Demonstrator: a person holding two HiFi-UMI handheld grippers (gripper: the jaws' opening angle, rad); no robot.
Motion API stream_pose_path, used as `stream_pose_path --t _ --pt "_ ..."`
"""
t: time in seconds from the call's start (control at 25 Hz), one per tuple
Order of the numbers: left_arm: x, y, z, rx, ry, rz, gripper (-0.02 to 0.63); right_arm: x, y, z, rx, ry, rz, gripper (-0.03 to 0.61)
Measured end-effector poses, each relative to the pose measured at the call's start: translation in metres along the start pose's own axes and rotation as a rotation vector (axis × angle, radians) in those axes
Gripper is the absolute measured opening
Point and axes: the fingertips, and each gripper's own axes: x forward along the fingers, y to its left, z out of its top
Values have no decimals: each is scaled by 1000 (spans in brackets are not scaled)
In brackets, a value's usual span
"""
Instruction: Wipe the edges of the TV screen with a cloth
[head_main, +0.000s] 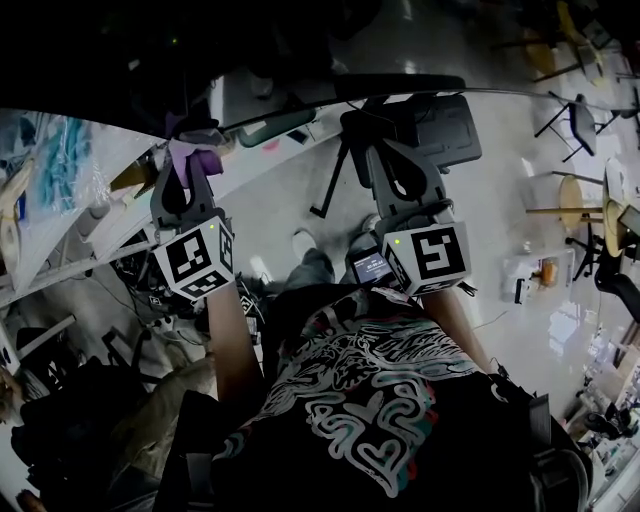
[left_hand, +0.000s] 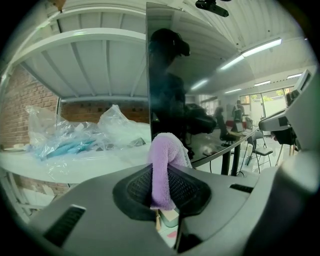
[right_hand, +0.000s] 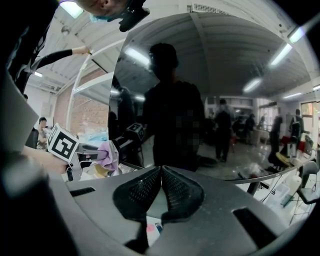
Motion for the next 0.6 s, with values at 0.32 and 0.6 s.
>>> stream_pose_path --t 0.32,0.6 --pt "6 -18 3 -3 -12 -43 55 -5 -14 1 23 -6 -27 31" --pt "11 -41 8 -4 -14 -82 55 -17 -32 0 34 -8 -65 31"
